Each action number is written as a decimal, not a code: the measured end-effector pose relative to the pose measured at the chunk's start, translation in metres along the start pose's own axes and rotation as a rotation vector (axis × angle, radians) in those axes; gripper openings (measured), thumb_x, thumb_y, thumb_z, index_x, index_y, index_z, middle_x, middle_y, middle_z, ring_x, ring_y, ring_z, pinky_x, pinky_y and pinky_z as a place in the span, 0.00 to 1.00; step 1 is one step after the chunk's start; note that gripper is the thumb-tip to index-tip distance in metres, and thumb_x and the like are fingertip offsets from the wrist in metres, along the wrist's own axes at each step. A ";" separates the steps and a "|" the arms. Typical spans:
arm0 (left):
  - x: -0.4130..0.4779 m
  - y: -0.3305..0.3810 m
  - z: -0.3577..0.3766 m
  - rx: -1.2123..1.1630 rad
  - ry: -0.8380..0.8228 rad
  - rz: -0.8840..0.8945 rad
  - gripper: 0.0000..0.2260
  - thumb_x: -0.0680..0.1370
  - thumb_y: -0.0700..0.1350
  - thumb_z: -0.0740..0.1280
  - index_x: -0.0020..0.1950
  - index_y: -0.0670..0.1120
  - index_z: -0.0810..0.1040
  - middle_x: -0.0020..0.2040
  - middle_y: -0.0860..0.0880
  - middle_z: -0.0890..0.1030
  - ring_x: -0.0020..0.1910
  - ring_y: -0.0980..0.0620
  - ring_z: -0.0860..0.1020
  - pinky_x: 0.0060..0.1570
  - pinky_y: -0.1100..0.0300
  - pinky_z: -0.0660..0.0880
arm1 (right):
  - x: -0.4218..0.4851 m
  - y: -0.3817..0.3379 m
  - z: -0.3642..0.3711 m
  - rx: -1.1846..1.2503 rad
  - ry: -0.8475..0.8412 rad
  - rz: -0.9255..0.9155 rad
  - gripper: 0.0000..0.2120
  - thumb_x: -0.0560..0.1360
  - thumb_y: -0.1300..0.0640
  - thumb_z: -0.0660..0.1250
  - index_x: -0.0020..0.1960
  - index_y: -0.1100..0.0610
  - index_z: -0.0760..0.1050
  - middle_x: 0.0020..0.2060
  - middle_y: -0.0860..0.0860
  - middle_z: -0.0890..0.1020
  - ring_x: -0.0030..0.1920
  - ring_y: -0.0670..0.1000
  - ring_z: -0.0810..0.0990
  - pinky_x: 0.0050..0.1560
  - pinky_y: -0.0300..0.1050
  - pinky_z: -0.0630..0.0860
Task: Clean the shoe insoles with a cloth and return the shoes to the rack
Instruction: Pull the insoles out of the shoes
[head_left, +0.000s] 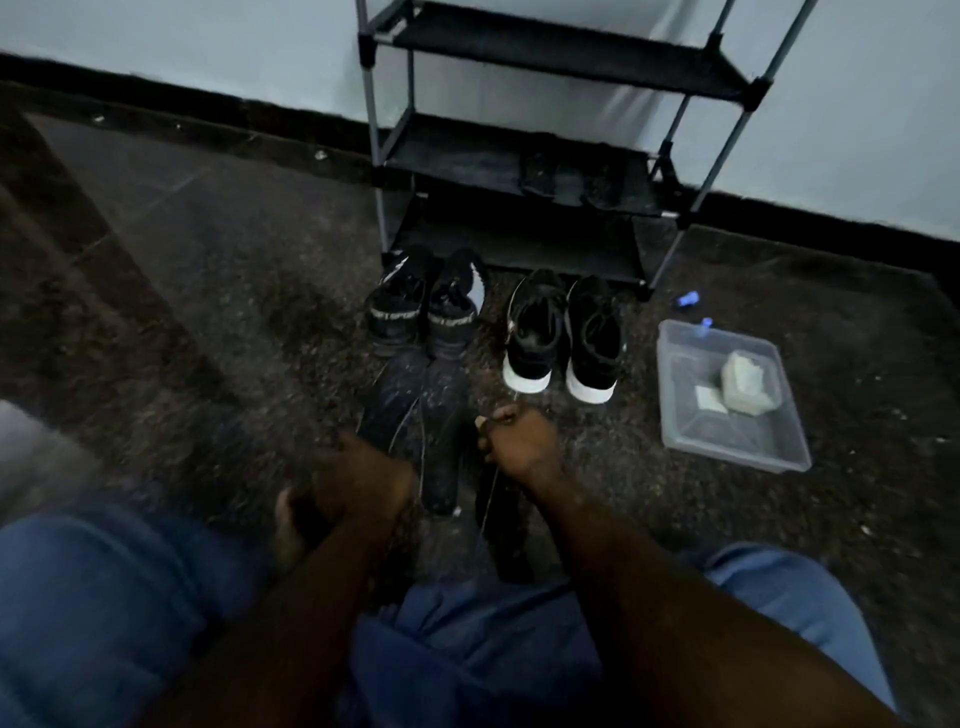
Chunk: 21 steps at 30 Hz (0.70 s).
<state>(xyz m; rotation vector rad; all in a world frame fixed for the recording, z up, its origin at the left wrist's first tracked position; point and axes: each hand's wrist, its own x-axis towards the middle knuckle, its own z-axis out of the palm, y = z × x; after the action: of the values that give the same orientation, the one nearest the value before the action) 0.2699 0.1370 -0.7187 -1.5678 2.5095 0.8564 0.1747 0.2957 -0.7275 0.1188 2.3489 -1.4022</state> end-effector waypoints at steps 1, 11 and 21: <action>0.003 0.009 0.001 -0.008 -0.006 0.049 0.34 0.74 0.55 0.69 0.74 0.39 0.68 0.69 0.33 0.73 0.65 0.30 0.75 0.64 0.38 0.73 | 0.009 -0.010 -0.009 0.081 0.013 -0.007 0.08 0.78 0.54 0.73 0.47 0.55 0.75 0.32 0.52 0.84 0.24 0.46 0.79 0.28 0.37 0.75; 0.013 0.220 -0.018 -0.478 -0.275 0.408 0.07 0.65 0.52 0.69 0.39 0.52 0.84 0.42 0.41 0.86 0.44 0.39 0.86 0.50 0.41 0.84 | 0.108 -0.100 -0.113 0.276 0.207 -0.120 0.10 0.76 0.51 0.73 0.39 0.54 0.78 0.32 0.51 0.85 0.28 0.48 0.80 0.36 0.46 0.76; 0.055 0.366 0.019 -0.598 -0.422 0.498 0.03 0.80 0.42 0.68 0.50 0.50 0.80 0.50 0.43 0.84 0.37 0.48 0.83 0.33 0.57 0.80 | 0.211 -0.124 -0.167 0.182 0.298 -0.125 0.13 0.67 0.45 0.75 0.41 0.54 0.81 0.35 0.50 0.86 0.39 0.54 0.87 0.49 0.53 0.85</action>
<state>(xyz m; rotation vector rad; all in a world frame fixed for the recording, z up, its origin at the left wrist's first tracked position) -0.0701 0.2218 -0.5992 -0.6866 2.4560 1.9033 -0.1014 0.3505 -0.6353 0.2521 2.4949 -1.7649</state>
